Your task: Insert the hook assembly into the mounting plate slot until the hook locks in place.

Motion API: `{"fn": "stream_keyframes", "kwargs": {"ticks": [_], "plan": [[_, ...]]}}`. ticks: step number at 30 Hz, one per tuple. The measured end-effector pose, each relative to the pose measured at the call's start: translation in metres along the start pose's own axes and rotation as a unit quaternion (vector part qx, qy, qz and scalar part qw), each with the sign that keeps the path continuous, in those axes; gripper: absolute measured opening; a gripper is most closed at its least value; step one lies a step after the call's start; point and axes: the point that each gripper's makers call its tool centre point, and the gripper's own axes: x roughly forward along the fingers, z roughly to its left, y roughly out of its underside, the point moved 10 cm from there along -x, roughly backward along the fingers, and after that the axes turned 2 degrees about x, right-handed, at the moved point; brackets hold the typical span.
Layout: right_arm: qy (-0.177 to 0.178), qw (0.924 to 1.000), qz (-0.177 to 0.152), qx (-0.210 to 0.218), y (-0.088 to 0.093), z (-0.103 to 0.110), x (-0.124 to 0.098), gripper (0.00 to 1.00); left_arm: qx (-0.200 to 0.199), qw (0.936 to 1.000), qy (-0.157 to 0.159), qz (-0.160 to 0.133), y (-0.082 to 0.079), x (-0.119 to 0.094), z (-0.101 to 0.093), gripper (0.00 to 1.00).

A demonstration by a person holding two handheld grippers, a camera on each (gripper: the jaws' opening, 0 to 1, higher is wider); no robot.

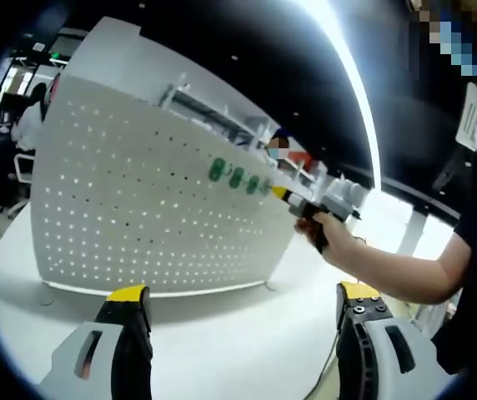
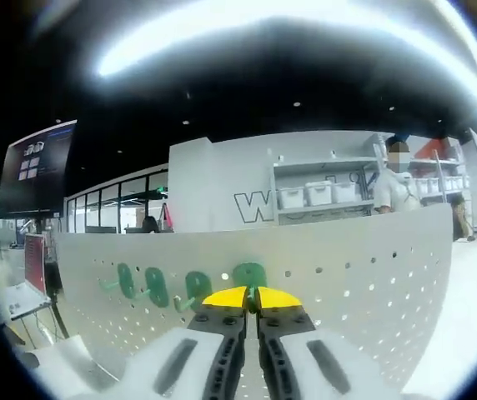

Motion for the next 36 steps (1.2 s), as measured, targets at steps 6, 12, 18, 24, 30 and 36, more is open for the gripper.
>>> {"fn": "stream_keyframes", "kwargs": {"ticks": [6, 12, 18, 24, 30, 36], "plan": [[0.008, 0.9999, 0.003, 0.006, 0.002, -0.001, -0.001, 0.00, 0.000, 1.0000, 0.001, 0.003, 0.000, 0.001, 0.002, 0.93], [0.009, 0.9999, 0.004, 0.012, 0.003, 0.002, -0.002, 0.00, 0.000, 1.0000, -0.001, 0.002, -0.001, 0.001, 0.001, 0.93], [0.015, 0.9998, 0.001, 0.010, 0.005, 0.001, 0.002, 0.00, 0.000, 1.0000, -0.003, 0.002, -0.001, -0.001, 0.002, 0.93], [0.017, 0.9998, 0.000, 0.005, 0.007, -0.001, 0.006, 0.00, 0.003, 1.0000, -0.004, 0.007, 0.001, -0.001, -0.003, 0.93], [0.022, 0.9997, 0.013, -0.007, 0.005, 0.001, 0.006, 0.01, 0.014, 0.9998, -0.004, 0.015, 0.003, -0.001, -0.009, 0.95], [0.027, 0.9994, 0.019, -0.012, 0.007, 0.002, 0.006, 0.01, 0.025, 0.9992, -0.006, 0.030, 0.006, -0.002, -0.012, 0.95]]}}
